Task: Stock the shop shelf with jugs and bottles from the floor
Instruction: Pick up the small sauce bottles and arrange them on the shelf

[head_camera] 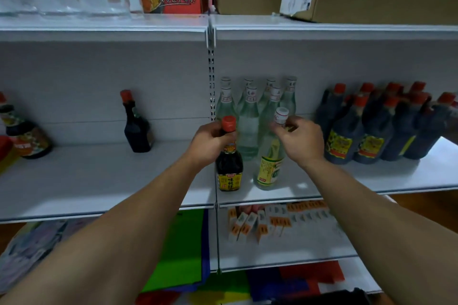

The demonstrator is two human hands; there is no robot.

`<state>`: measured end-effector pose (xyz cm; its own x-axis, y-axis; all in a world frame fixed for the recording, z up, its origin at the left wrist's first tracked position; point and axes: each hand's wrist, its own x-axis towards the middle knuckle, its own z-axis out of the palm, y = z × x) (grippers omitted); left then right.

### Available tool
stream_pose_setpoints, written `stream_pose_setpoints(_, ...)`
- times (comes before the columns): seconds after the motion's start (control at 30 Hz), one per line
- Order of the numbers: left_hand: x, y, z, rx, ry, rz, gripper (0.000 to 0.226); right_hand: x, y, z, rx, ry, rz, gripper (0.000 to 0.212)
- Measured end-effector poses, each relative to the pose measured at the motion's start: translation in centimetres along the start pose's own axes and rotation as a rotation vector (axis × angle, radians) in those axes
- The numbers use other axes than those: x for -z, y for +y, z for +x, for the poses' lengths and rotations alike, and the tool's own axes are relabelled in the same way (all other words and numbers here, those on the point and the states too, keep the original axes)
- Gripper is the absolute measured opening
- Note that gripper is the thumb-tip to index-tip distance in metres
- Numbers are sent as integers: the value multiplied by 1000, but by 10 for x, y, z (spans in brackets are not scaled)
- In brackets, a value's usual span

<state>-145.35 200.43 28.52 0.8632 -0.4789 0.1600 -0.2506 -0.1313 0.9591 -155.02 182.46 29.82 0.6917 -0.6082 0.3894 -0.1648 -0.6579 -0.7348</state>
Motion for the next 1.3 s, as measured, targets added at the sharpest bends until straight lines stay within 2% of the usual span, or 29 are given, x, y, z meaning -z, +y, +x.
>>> stream_pose_setpoints(0.17, -18, -10, 8, 22, -4, 6, 15, -2, 9, 11, -21, -30, -8, 34)
stream_pose_setpoints(0.4, -28, -10, 11, 41, -22, -17, 16, -9, 15, 5, -43, -217, 10, 48)
stream_pose_setpoints(0.6, -24, -26, 1, 31, -108, 110, 47, -16, 37, -14, -91, -341, 1, 72)
stream_pose_setpoints(0.83, -24, -67, -8, 113, -61, 322, 75, -13, 40, -14, -91, -291, -78, 72)
stream_pose_setpoints(1.1, -28, -70, -7, 119, -19, 280, 73, -2, 70, 13, -244, -190, -61, 51)
stream_pose_setpoints(1.3, -31, -74, 1, 127, 3, 243, 73, -6, 96, 40, -260, -129, -25, 52)
